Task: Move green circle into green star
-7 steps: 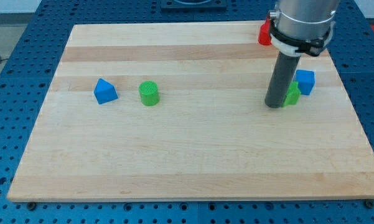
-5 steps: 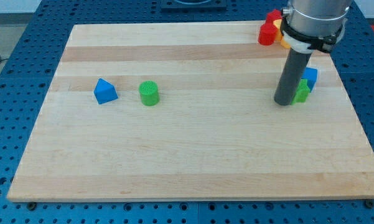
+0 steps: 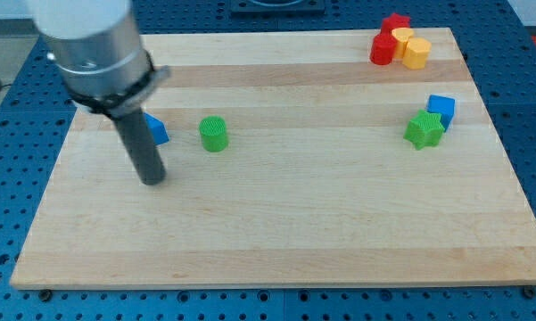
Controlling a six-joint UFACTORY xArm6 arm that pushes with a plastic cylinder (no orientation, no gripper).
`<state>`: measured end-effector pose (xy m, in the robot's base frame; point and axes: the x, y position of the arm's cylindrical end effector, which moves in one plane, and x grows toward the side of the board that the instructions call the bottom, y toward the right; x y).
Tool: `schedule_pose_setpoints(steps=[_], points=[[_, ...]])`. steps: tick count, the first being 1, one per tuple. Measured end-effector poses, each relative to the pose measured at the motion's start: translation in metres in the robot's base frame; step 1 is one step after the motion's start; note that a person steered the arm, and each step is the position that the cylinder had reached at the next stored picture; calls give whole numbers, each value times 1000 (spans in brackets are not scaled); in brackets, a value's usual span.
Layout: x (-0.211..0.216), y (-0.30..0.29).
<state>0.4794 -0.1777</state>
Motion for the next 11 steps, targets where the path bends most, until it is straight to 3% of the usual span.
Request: schedule_pose_setpoints(steps=[2,3,7,11], points=[[-65,21],[-65,62],[-26,134],[-72,142]])
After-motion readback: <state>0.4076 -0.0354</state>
